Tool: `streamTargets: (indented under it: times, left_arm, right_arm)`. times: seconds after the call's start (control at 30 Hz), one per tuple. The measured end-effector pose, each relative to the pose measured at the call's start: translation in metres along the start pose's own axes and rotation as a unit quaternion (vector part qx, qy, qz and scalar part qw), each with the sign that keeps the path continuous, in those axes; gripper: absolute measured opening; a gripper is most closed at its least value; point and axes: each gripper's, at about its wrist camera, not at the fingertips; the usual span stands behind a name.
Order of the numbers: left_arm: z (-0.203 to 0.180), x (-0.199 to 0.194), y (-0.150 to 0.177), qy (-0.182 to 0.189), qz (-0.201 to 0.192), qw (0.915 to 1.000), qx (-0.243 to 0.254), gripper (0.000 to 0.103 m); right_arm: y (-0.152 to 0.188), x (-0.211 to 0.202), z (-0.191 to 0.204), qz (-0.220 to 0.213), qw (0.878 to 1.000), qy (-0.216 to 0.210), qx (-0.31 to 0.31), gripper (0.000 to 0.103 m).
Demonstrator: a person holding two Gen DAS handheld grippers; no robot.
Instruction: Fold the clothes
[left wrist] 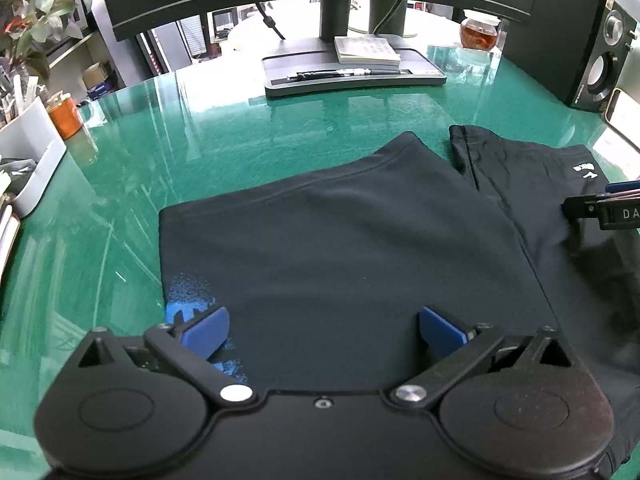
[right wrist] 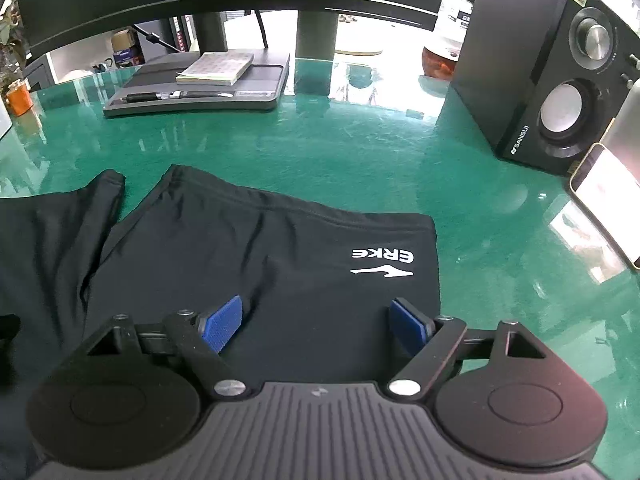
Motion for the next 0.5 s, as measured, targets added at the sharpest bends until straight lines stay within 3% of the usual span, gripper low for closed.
streamTargets:
  times: [0.5]
  left_arm:
    - [-0.019, 0.002, -0.011, -0.052, 0.021, 0.9984, -0.001, 0.103]
  right_arm:
    - [-0.001, 0.003, -0.010, 0.006, 1.000, 0.015, 0.014, 0.080]
Point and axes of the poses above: each gripper's, at about its wrist camera, not at the fingertips, and x roughly the way its jaws point, z to its left, y to its underside, and after that the axes turned 6 degrees about y, right-handed
